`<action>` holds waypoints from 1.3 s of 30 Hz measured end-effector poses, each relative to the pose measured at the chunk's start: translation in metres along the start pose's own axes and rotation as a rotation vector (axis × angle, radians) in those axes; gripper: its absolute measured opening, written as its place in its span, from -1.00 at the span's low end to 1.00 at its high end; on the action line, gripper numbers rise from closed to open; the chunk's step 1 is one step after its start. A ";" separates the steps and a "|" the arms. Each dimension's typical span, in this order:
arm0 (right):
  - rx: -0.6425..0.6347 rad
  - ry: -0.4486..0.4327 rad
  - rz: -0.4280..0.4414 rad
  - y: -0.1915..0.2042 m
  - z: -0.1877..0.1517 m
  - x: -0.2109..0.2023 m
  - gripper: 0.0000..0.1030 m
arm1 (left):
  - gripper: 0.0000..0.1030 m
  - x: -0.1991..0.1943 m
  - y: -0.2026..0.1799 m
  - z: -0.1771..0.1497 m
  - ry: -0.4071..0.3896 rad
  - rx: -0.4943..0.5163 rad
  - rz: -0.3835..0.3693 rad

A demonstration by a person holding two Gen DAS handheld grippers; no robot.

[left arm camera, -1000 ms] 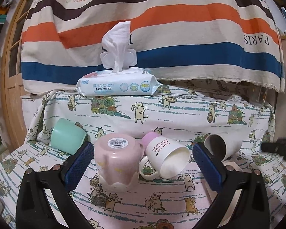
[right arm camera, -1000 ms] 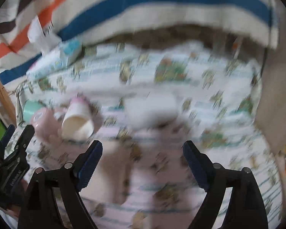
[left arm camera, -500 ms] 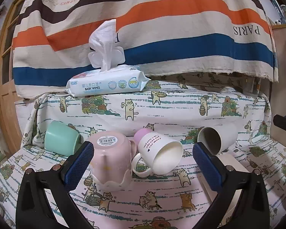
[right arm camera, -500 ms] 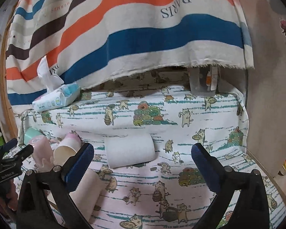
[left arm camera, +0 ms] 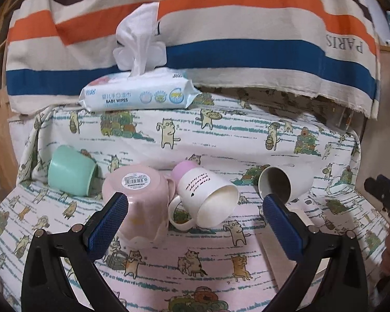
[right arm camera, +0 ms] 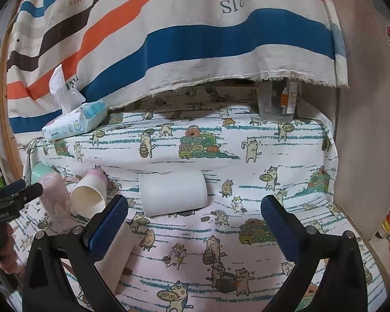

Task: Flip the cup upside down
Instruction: 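Pass the beige cup from the right tool while the left tool grasps it, then rotate the beige cup with the left tool so its bottom faces up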

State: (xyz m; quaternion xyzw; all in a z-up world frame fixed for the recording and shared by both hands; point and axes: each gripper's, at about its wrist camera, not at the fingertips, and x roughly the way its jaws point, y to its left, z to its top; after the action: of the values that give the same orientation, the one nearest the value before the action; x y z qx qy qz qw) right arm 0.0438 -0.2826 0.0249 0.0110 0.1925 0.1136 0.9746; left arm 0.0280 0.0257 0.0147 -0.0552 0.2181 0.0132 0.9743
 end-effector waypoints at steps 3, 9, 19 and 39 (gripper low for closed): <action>0.007 -0.017 -0.016 -0.002 0.001 -0.003 0.99 | 1.00 0.006 -0.006 0.011 0.107 -0.009 0.026; 0.029 -0.035 -0.086 -0.010 0.002 -0.004 0.99 | 0.99 0.026 -0.032 0.020 0.308 -0.060 -0.048; 0.043 -0.012 -0.146 -0.017 0.001 0.003 0.99 | 0.82 0.078 -0.099 0.008 0.580 -0.053 -0.065; 0.039 0.046 -0.192 -0.018 -0.002 0.013 0.99 | 0.29 0.117 -0.119 -0.020 0.731 -0.040 -0.038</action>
State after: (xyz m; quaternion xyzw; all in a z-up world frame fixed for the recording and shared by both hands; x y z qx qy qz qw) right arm 0.0583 -0.2973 0.0172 0.0089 0.2173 0.0163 0.9759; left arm 0.1315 -0.0949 -0.0409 -0.0794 0.5506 -0.0210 0.8307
